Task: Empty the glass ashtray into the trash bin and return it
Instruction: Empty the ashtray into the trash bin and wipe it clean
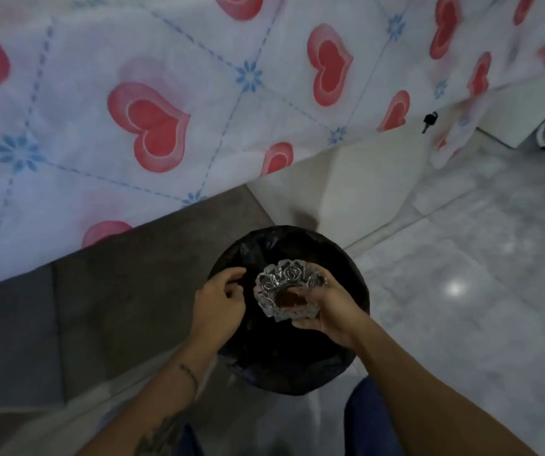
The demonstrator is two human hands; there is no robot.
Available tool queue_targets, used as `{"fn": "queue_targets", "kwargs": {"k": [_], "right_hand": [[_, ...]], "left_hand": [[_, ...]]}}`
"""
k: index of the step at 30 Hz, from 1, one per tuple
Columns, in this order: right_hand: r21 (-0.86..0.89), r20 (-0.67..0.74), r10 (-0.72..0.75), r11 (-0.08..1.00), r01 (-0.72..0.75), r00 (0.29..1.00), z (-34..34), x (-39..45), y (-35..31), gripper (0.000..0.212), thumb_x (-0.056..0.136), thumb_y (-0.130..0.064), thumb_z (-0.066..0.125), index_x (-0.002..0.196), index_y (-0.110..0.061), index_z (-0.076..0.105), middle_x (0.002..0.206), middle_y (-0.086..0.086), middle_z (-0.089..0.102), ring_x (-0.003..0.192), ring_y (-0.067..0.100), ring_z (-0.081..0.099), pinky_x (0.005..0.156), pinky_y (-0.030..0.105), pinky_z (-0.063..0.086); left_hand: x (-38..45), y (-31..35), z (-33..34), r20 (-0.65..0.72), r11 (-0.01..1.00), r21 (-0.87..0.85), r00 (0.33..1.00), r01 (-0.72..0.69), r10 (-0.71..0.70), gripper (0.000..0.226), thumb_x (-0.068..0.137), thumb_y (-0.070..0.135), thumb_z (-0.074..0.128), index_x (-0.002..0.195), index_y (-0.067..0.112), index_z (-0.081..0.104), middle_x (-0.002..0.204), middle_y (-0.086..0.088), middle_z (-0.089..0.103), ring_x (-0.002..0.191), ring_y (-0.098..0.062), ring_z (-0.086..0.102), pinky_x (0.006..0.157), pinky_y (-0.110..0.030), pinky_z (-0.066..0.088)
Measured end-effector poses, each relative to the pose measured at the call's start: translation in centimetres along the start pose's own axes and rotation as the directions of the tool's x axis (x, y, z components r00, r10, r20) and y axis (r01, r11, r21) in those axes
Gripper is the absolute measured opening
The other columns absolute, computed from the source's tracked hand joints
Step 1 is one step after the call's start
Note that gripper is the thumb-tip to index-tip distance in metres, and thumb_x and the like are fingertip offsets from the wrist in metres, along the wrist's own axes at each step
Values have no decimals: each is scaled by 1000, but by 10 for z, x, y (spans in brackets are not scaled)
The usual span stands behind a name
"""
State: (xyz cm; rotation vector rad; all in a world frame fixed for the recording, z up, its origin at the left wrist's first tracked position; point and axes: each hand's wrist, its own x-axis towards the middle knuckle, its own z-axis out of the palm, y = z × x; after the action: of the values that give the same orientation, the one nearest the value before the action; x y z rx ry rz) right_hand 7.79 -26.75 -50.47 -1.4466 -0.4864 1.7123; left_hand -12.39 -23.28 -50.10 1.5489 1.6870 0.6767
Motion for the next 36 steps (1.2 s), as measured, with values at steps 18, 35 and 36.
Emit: {"fn": "queue_targets", "kwargs": {"k": [18,35,36], "right_hand": [[-738,-155,-585,604,301,796,1,23,9,61,82,-7,51,136,-36,47,115,4,68,106,30,65,93,43,54],[-651,752,-517,-680,336,409,-13,45,-6,57,82,-19,54,139,-25,51,121,13,67,75,32,69,38,31,46],[-658,747,-526,-675,335,406,-12,45,-7,56,83,-20,53,139,-25,54,120,13,67,74,32,69,38,31,45]], "left_hand": [[11,-85,29,117,887,447,991,-116,71,79,79,5,51,152,12,21,164,-5,-7,148,-33,5,118,-52,19],[17,-89,36,98,891,435,991,-129,95,86,74,5,51,153,13,20,164,-6,-6,150,-34,2,118,-56,17],[16,-88,36,94,891,437,991,-128,96,84,73,7,49,153,13,22,165,-7,-4,149,-35,4,119,-55,18]]}}
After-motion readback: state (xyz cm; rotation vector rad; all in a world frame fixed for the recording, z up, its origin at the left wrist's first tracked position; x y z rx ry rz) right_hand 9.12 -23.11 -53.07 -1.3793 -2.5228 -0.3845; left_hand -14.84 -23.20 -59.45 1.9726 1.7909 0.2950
